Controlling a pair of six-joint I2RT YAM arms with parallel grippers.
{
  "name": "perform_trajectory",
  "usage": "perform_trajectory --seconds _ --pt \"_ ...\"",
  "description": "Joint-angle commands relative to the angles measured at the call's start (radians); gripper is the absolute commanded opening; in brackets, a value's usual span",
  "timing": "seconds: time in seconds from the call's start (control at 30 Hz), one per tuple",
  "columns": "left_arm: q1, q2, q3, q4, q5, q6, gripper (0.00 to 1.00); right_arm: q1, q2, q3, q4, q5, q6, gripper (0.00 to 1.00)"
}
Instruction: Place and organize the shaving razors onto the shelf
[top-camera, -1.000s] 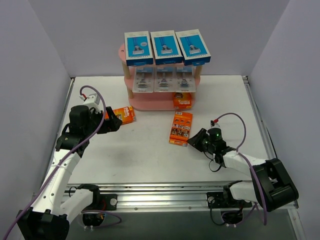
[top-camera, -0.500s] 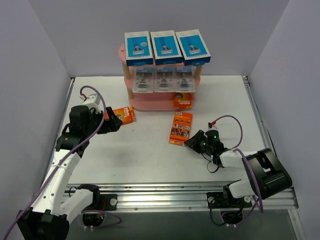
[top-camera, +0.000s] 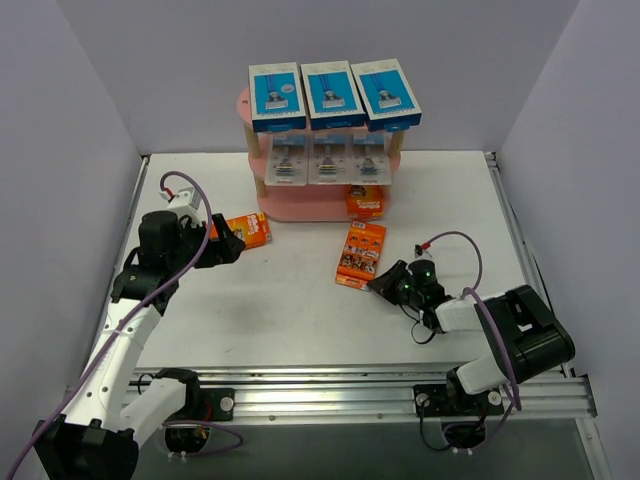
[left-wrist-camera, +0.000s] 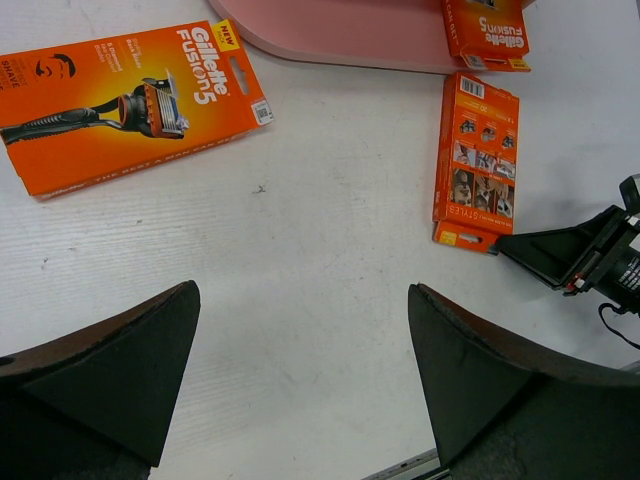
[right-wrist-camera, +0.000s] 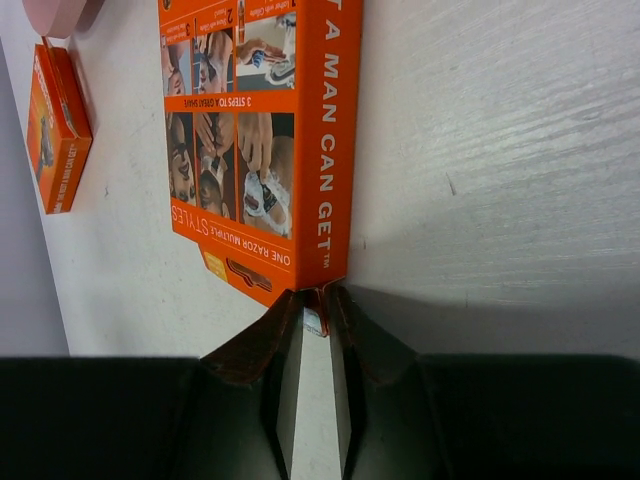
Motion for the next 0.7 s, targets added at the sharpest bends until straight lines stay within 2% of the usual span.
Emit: perform_trajectory --seconds 0.0,0.17,0.33,0.67 --pt "-0.004 -0.001 0.005 0.027 0.019 -0.009 0.94 0.011 0.037 -0.01 -0.037 0.02 0.003 0.11" --pt "-0.004 0.002 0.005 0.028 0.022 -0.009 0.94 0.012 0.023 -0.009 -0.035 0.015 0.015 0.0" --pt "-0.003 0.003 0.005 0.028 0.026 -0.01 0.94 0.017 -0.075 0.019 -0.11 0.015 0.007 0.0" --pt "0.0 -0.004 0.007 0.022 0.013 -0.007 0.94 0.028 -0.317 0.128 -0.443 0.018 -0.069 0.0"
